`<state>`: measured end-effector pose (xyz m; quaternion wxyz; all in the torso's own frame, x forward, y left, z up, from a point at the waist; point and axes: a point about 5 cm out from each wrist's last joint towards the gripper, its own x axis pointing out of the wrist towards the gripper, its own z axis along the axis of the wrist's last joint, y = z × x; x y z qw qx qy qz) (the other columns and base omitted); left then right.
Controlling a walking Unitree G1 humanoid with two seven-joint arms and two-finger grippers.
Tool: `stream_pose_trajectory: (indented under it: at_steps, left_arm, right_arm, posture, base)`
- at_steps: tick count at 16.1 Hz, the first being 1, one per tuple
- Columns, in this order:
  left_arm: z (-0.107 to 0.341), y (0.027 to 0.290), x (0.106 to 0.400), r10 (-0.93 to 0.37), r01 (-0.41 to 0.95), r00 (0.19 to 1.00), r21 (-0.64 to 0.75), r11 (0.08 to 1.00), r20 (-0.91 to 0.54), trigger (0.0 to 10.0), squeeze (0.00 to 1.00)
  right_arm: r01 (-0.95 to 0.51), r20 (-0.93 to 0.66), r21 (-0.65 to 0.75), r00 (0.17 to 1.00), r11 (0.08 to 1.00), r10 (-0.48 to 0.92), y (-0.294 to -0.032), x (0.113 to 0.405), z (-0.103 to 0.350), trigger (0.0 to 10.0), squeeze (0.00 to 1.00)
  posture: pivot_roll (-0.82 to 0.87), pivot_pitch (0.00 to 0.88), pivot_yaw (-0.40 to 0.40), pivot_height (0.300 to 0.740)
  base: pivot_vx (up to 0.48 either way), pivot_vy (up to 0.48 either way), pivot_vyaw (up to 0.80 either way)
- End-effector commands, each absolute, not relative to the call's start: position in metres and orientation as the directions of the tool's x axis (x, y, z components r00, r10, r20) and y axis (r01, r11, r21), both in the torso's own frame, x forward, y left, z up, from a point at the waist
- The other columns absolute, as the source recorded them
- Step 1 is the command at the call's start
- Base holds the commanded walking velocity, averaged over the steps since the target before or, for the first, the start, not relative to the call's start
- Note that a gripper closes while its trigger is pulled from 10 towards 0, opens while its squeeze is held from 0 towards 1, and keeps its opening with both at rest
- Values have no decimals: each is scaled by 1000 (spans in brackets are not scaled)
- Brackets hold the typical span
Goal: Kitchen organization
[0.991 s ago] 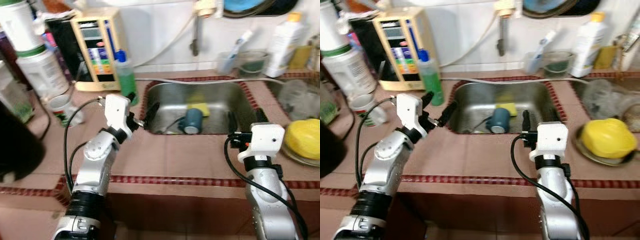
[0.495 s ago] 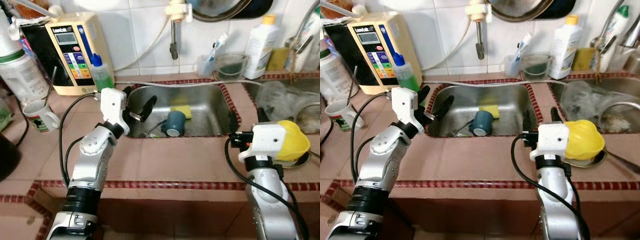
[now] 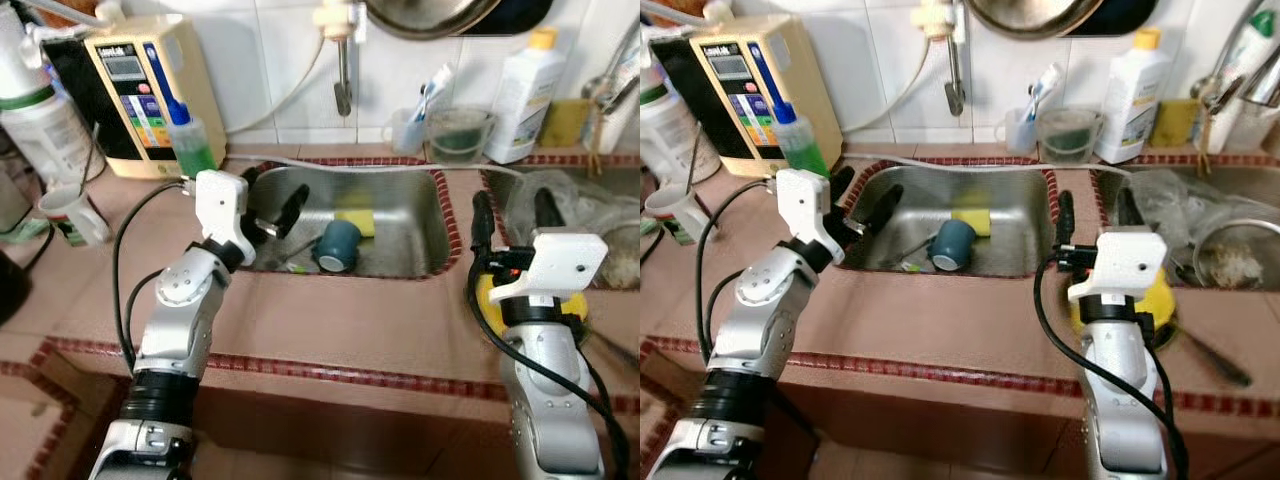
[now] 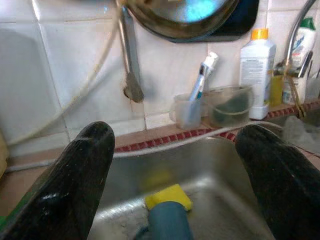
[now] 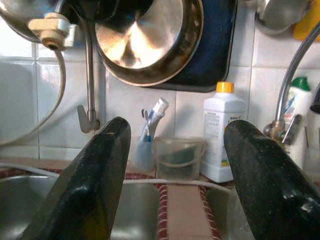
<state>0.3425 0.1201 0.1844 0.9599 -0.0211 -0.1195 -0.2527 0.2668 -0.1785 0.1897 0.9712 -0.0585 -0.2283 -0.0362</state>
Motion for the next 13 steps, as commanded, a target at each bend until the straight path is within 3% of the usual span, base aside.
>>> stream_pose_trajectory:
  at_steps: [1, 11, 13]
  left_arm:
    - [192, 120, 344, -481, 489, 838, 37, 871, 258, 10000, 0]
    - [191, 125, 343, -472, 479, 845, 40, 877, 249, 10000, 0]
    - [191, 128, 341, -462, 478, 846, 4, 878, 268, 10000, 0]
  right_arm:
    - [94, 472, -84, 881, 992, -43, -178, 267, 195, 10000, 0]
    - [88, 465, -88, 885, 992, -38, -178, 266, 194, 10000, 0]
    - [82, 458, -80, 888, 993, -37, -176, 265, 191, 10000, 0]
  posture:
    - [-182, 0, 112, 740]
    - [-173, 0, 102, 740]
    - [-169, 0, 100, 740]
  base:
    - [0, -428, 0]
    - [0, -413, 0]
    - [0, -157, 0]
